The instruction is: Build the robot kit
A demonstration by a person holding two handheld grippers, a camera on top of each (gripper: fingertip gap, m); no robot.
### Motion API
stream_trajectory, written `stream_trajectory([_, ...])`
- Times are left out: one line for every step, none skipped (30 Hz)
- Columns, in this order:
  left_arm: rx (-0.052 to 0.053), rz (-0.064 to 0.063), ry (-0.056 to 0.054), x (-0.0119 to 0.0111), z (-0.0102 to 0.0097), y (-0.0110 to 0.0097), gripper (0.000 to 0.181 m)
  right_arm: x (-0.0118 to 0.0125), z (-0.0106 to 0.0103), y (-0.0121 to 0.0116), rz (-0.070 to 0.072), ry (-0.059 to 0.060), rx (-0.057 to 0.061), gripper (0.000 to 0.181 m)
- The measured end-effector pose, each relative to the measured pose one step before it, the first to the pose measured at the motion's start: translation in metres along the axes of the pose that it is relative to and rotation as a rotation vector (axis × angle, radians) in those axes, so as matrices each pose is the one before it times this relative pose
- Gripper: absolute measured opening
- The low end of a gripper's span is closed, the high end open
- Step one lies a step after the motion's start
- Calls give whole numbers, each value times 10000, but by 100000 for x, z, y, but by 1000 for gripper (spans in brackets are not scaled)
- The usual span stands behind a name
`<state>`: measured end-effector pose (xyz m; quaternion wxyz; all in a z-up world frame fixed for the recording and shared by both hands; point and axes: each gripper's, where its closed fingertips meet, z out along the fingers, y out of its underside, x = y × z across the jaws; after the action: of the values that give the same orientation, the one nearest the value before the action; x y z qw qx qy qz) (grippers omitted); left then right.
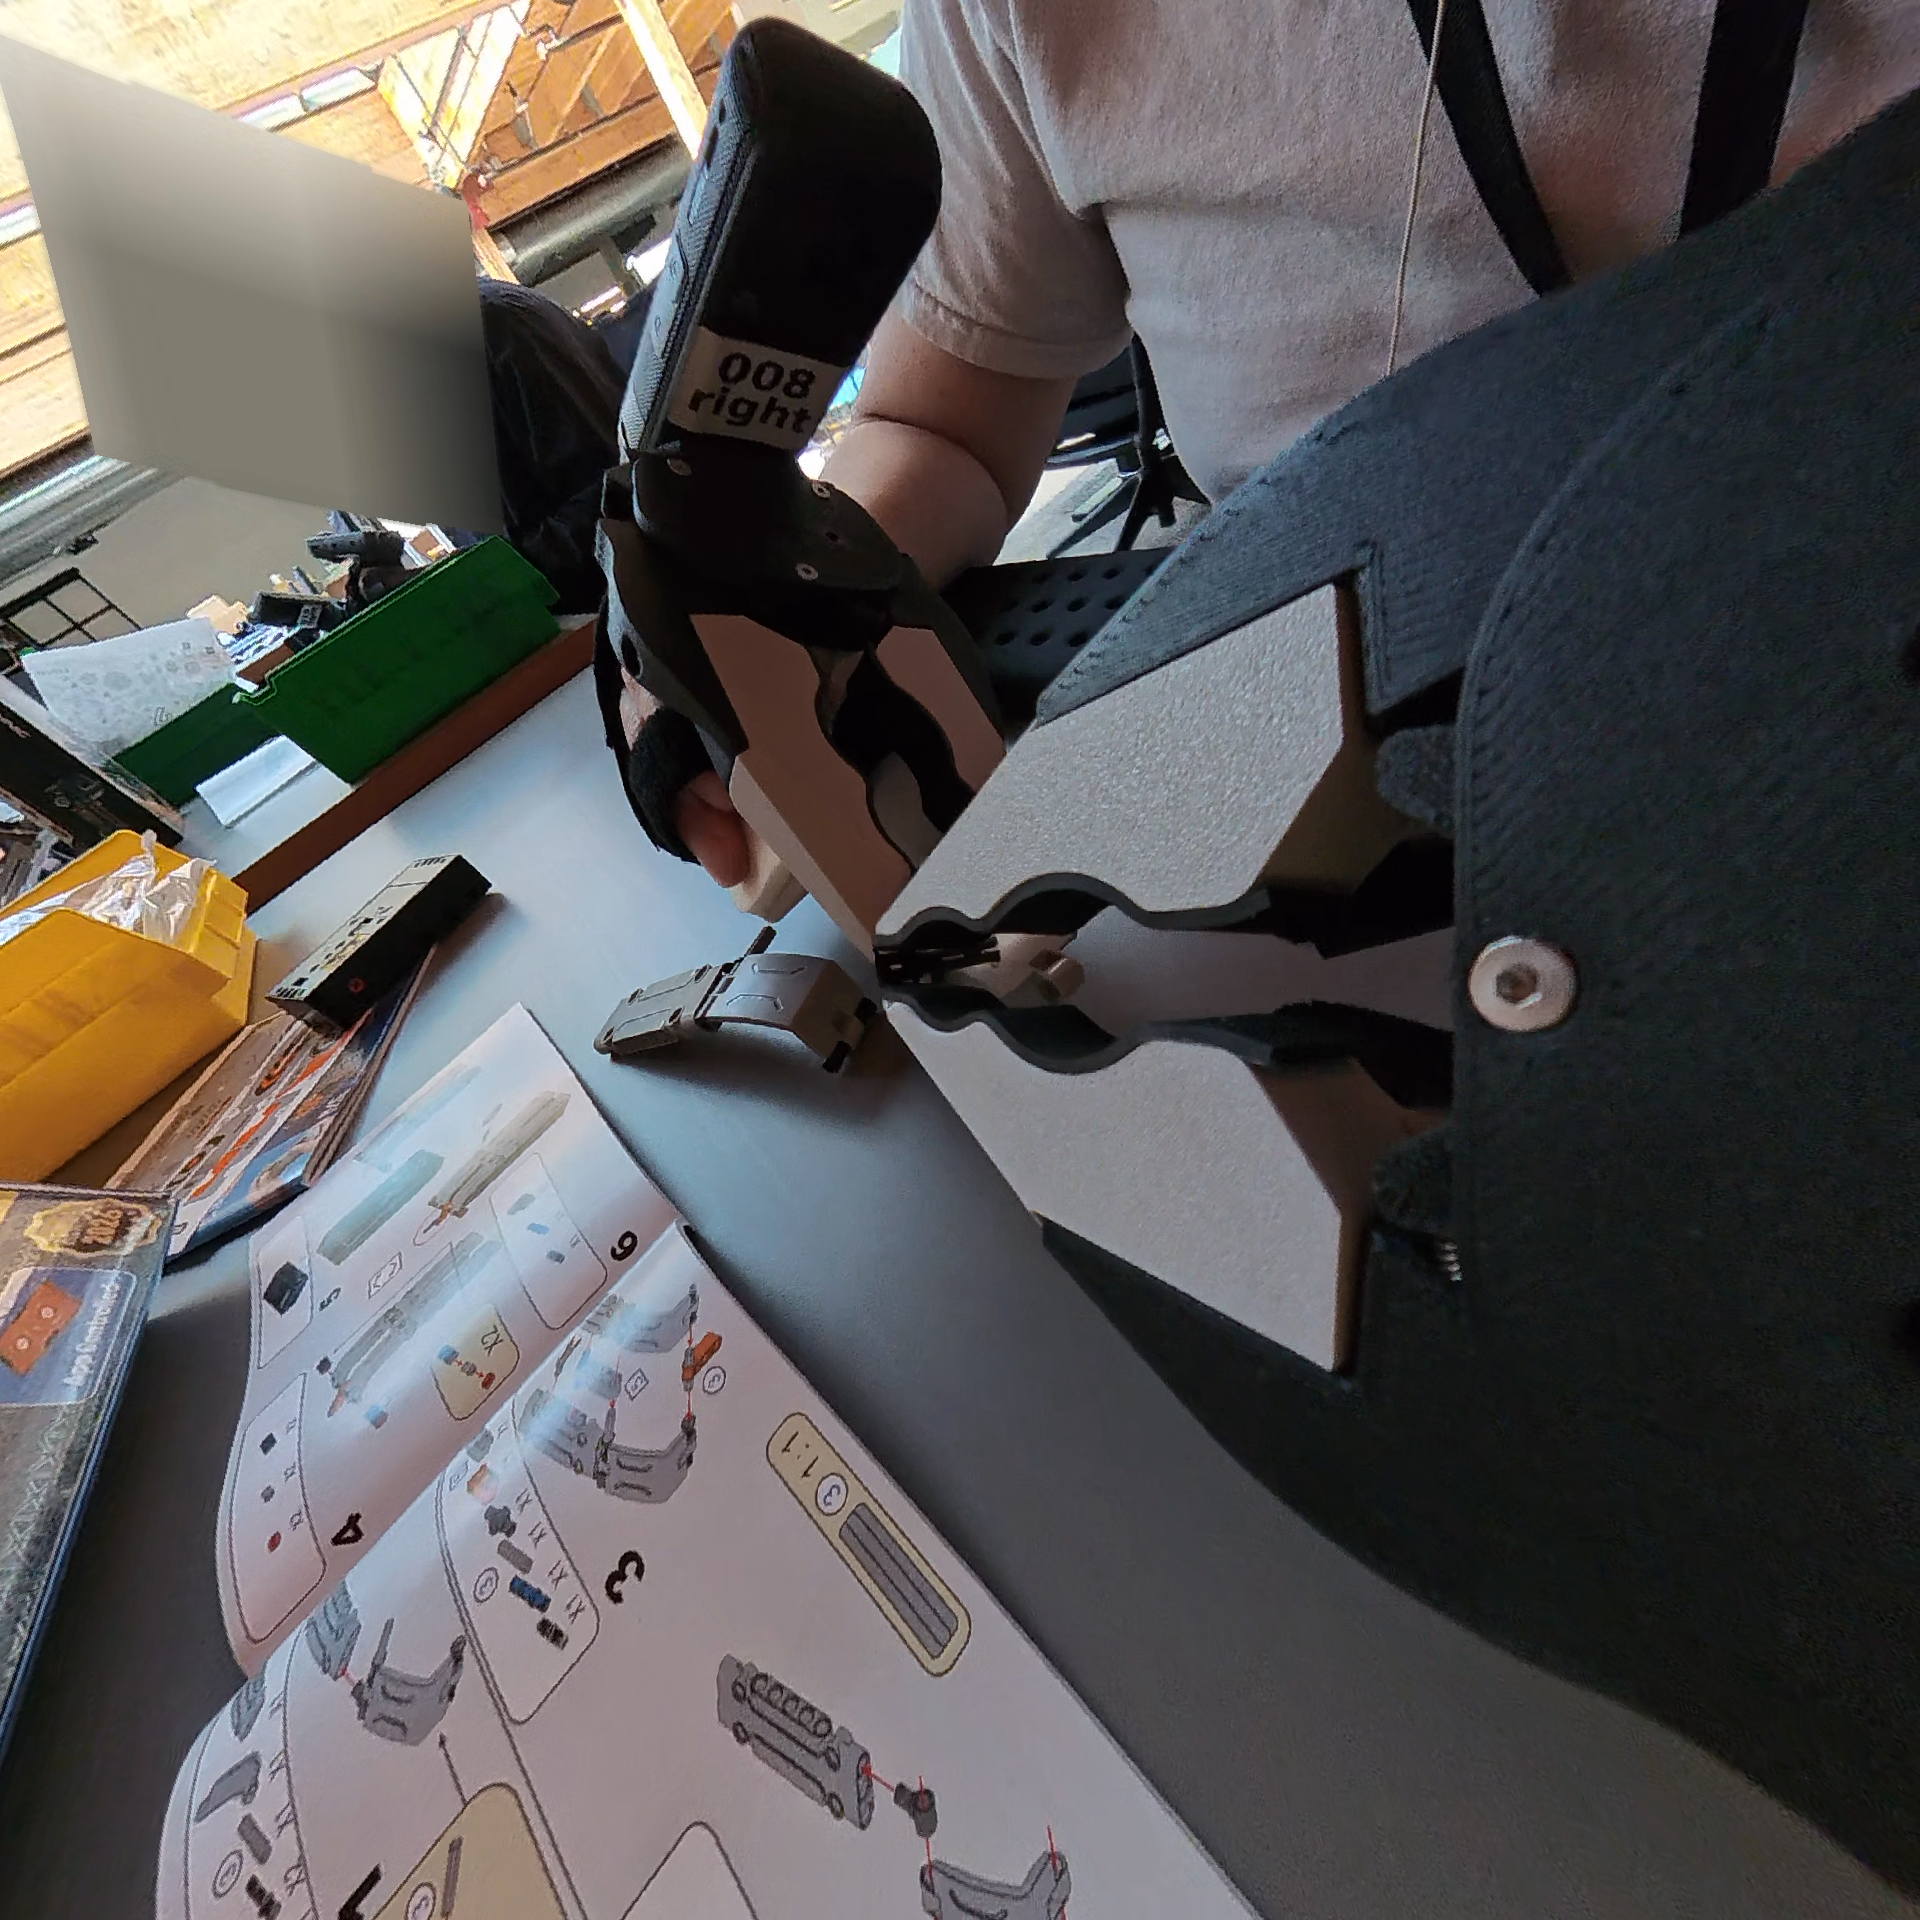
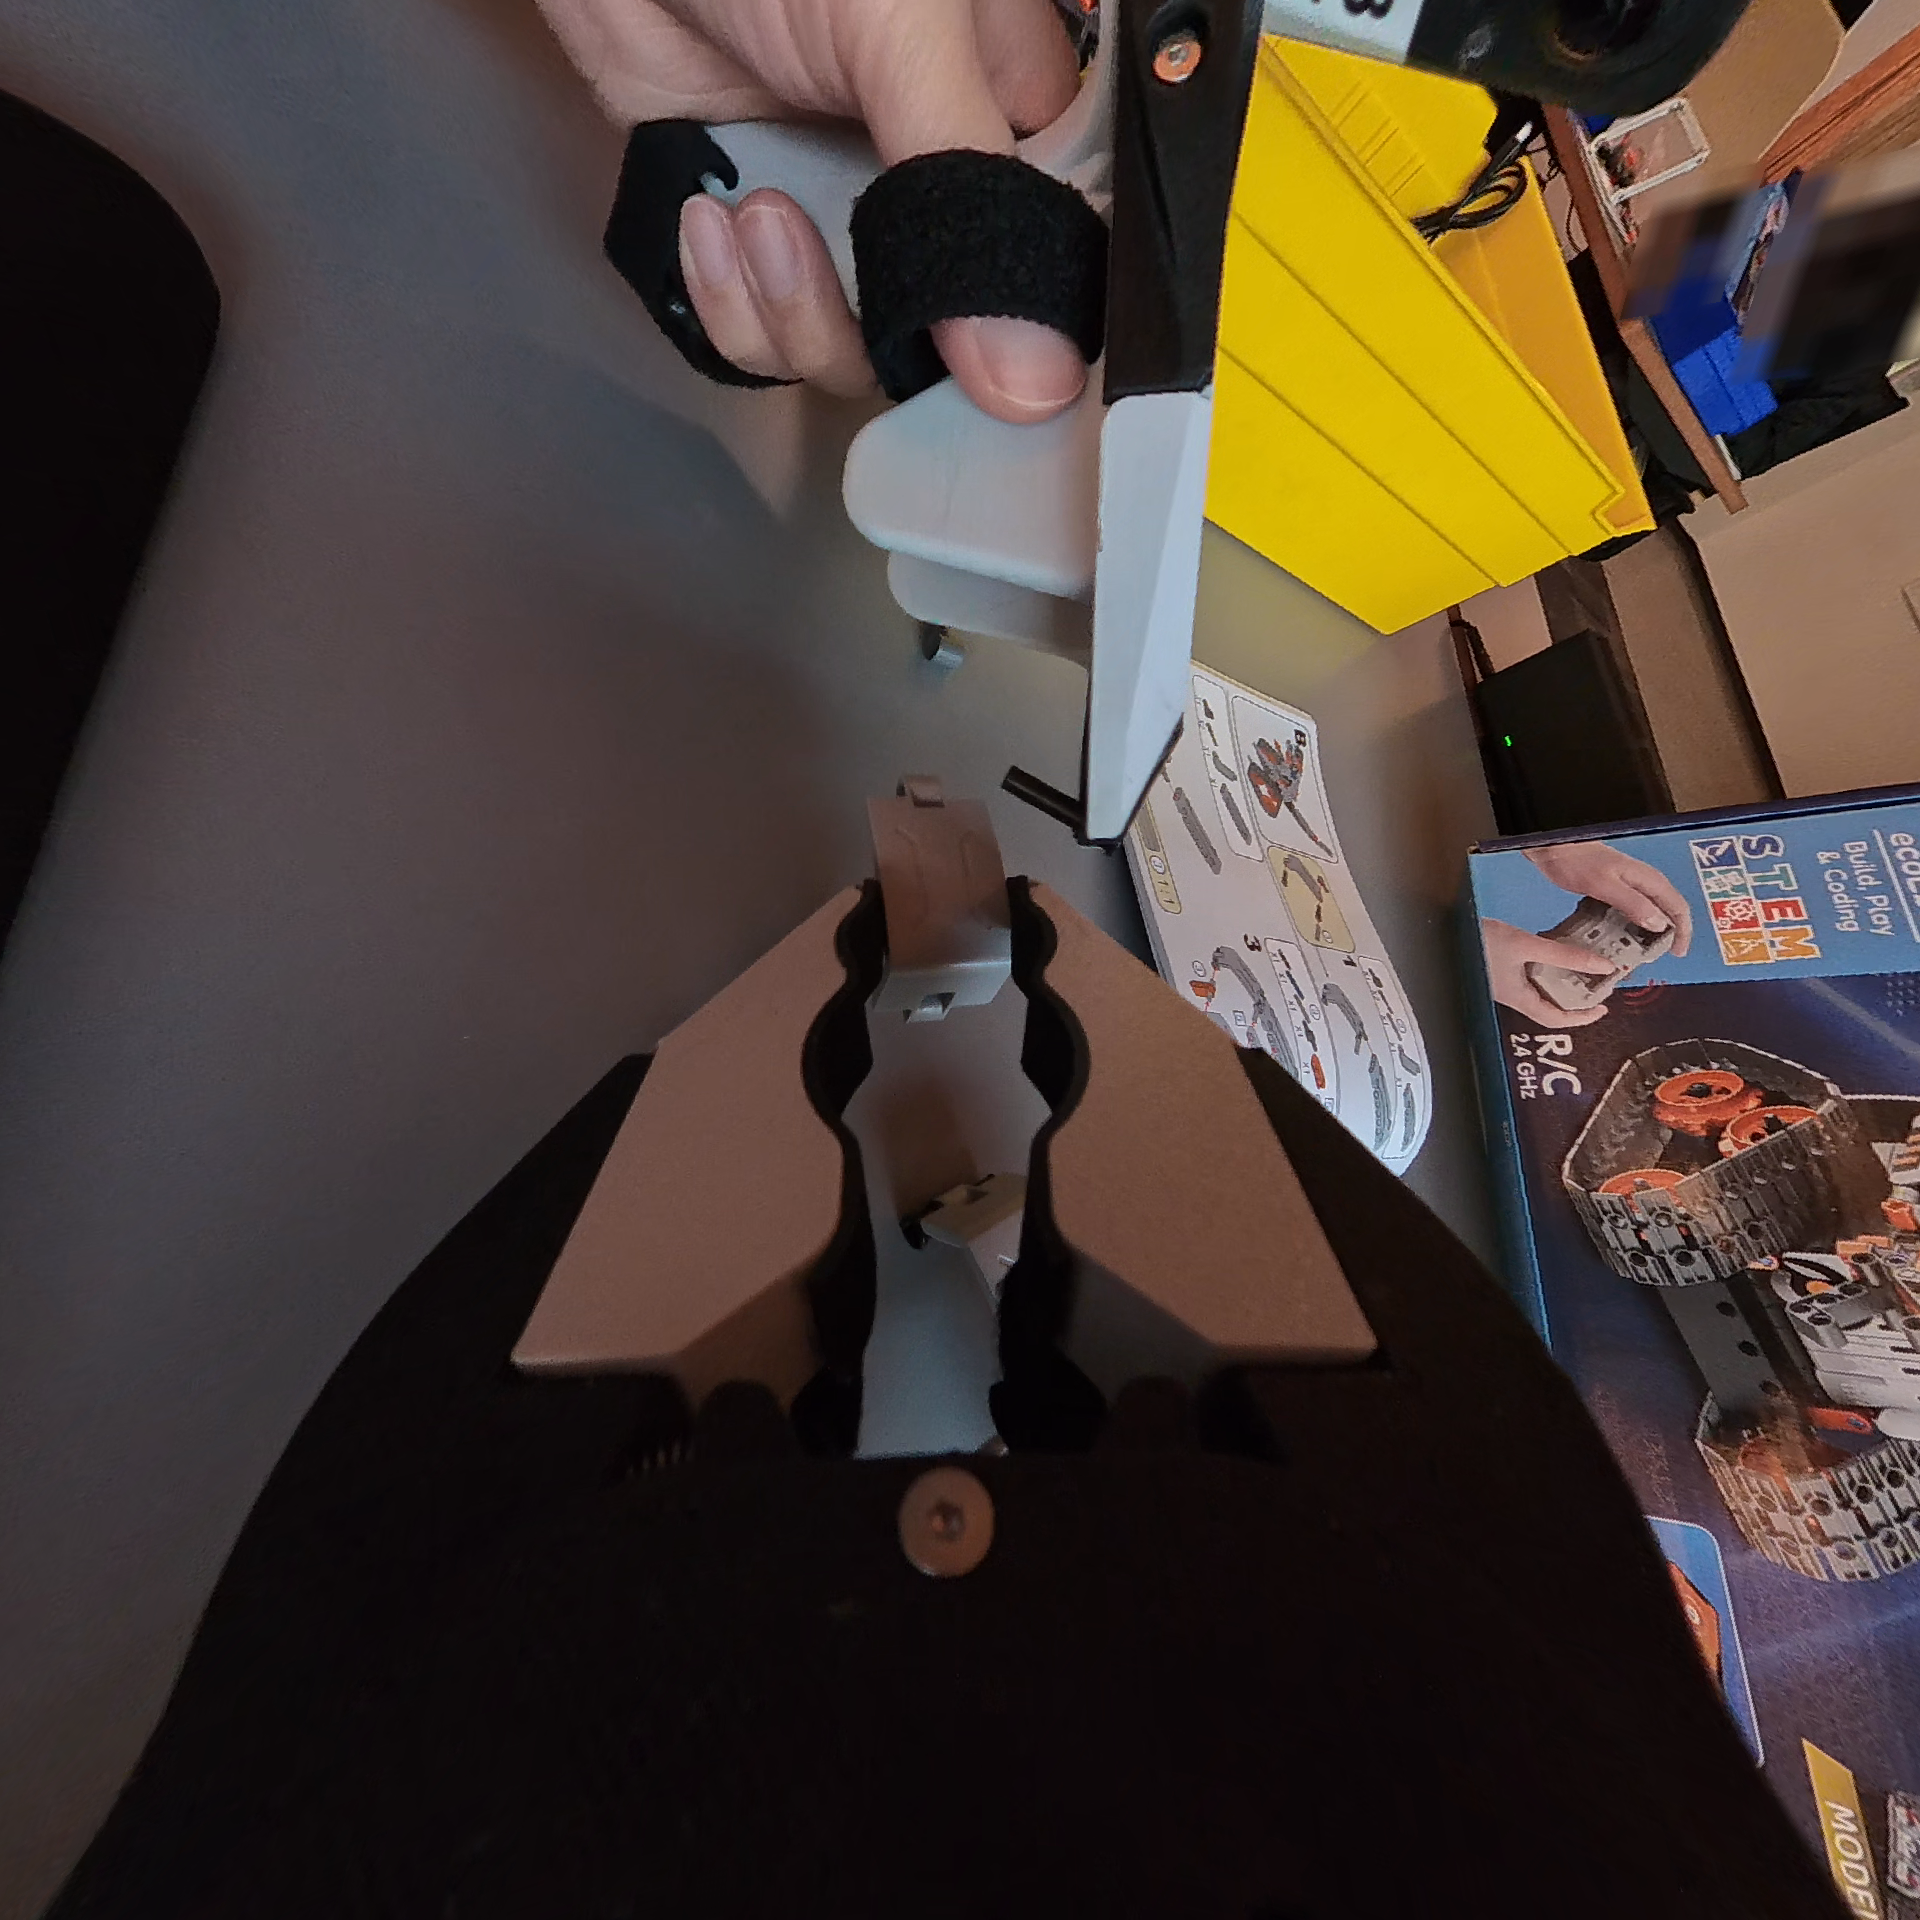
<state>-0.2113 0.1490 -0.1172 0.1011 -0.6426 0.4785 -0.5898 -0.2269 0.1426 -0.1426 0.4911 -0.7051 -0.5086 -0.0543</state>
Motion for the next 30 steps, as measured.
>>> stream_trajectory([104,-95,59,19,13,-87,4,14,-18,-28,-2,10,11,23])
stream_trajectory([101,-112,67,18,27,-86,4,4,3,-5,2,4,4,23])
stream_trajectory([70,-9,-35,-78,16,-62,4,12,-17,-12,-6,11,4,23])
stream_trajectory([31,-7,-30,-62,23,-11,4,27,-21,-36,-15,22,11,23])
stream_trajectory([-13,10,-25,-45,30,29,4,30,-30,-36,-8,19,12,23])
stream_trajectory([-22,16,-2,-3,26,40,4,51,-37,-39,-3,25,20,23])
stream_trajectory([3,10,4,-3,33,11,4,39,-38,-52,2,24,30,23])
stream_trajectory([42,4,2,3,19,-38,4,65,-45,-56,1,34,33,23])
stream_trajectory([65,-8,5,4,2,-84,4,60,-51,-75,-1,34,36,23])
stream_trajectory([69,-9,2,-11,-14,-79,4,61,-45,-72,3,28,40,23])
stream_trajectory([74,4,1,7,-14,-101,4,41,-45,-55,5,22,27,23])
stream_trajectory([72,6,-4,-1,-16,-98,4,41,-32,-32,-5,25,14,23])
stream_trajectory([89,-19,2,-7,-38,-112,4,42,-22,-36,-13,29,16,23])
stream_trajectory([87,-6,-4,11,-38,-121,4,49,-45,-68,-15,34,34,23])
stream_trajectory([114,-22,6,20,-67,-159,4,40,-33,-77,-6,28,41,23])
stream_trajectory([111,-30,14,35,-60,-160,3,58,-40,-64,4,33,32,23])
stream_trajectory([96,-25,30,59,-43,-131,4,63,-40,-51,9,31,28,23])
stream_trajectory([110,-52,32,69,-53,-142,3,67,-27,-29,17,30,24,23])
stream_trajectory([130,-70,38,72,-43,-147,3,61,-27,-44,10,30,29,23])
stream_trajectory([117,-84,43,79,-33,-131,3,68,-35,-45,10,40,29,23])
stream_trajectory([47,-61,57,119,12,-35,3,58,-25,-63,8,35,36,23])
stream_trajectory([20,-69,24,68,24,28,3,75,-28,-41,12,41,26,23])
stream_trajectory([49,-79,-24,-27,-4,-8,3,113,-40,-20,9,62,16,23])
stream_trajectory([84,-75,-23,-27,-39,-43,3,113,-24,-4,18,50,11,23])
stream_trajectory([89,-64,8,27,-22,-78,3,87,-22,7,58,19,10,23])
stream_trajectory([155,-59,18,51,-24,-131,3,72,-19,30,87,3,9,23])
stream_trajectory([158,-64,-19,-17,-39,-140,3,89,-32,4,100,6,33,23])
stream_trajectory([87,-30,-29,-46,-3,-49,3,97,-48,-47,124,3,59,23])
stream_trajectory([57,-14,-43,-87,-10,-20,3,134,-67,-47,124,13,57,23])
stream_trajectory([30,-3,-48,-94,25,15,3,144,-70,-8,116,23,22,23])
